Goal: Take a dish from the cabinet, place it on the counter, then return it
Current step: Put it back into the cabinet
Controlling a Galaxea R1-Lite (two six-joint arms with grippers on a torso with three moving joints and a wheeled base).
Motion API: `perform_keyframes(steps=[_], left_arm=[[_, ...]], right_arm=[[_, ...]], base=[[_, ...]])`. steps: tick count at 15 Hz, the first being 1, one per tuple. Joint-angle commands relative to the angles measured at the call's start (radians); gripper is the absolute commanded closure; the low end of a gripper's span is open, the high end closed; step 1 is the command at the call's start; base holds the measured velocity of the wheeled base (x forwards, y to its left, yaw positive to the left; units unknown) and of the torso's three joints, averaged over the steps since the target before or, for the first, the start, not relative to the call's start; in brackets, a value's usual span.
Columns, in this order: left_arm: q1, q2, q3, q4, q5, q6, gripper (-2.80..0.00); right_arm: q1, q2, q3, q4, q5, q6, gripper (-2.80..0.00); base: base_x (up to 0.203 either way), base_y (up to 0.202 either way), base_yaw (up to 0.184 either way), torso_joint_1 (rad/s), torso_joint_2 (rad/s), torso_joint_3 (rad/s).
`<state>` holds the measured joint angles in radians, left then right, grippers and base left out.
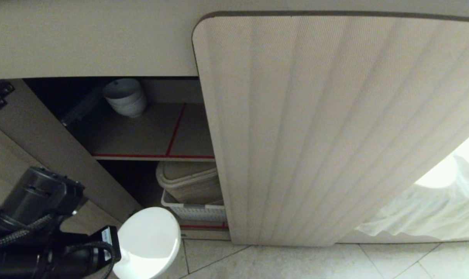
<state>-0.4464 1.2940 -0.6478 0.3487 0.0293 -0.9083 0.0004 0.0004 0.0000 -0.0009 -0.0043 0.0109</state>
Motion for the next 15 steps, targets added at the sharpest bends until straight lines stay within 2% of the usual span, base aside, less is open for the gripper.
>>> perform_keyframes(steps=[1,3,6,9,12,15], left_arm=[[0.0,0.034,-0.019,-0.013,0.005,-0.029,0.0],[0.0,0.063,-0.021,-0.093,0.027,-0.058,0.0],[0.008,0.103,-0.023,-0.136,0.079,-0.073,0.0],[0.015,0.136,-0.026,-0.19,0.109,-0.131,0.0],[0.029,0.165,-0.035,-0.217,0.135,-0.168,0.0],[0.029,0.168,-0.035,-0.219,0.138,-0.179,0.0]], right_arm=[[0.0,0.0,0.0,-0.001,-0.001,0.0,0.0],[0.001,0.0,0.0,-0.001,0.0,0.0,0.0],[0.001,0.001,0.0,-0.001,0.0,0.0,0.0],[0.001,0.001,0.0,-0.001,0.0,0.0,0.0],[0.001,0.0,0.0,-0.001,0.0,0.0,0.0],[0.001,0.001,0.0,-0.001,-0.001,0.0,0.0]], base=[[0.0,0.0,0.0,0.0,0.0,0.0],[0.0,0.0,0.0,0.0,0.0,0.0],[0.0,0.0,0.0,0.0,0.0,0.0],[0.0,0.0,0.0,0.0,0.0,0.0],[0.0,0.0,0.0,0.0,0.0,0.0],[0.0,0.0,0.0,0.0,0.0,0.0]])
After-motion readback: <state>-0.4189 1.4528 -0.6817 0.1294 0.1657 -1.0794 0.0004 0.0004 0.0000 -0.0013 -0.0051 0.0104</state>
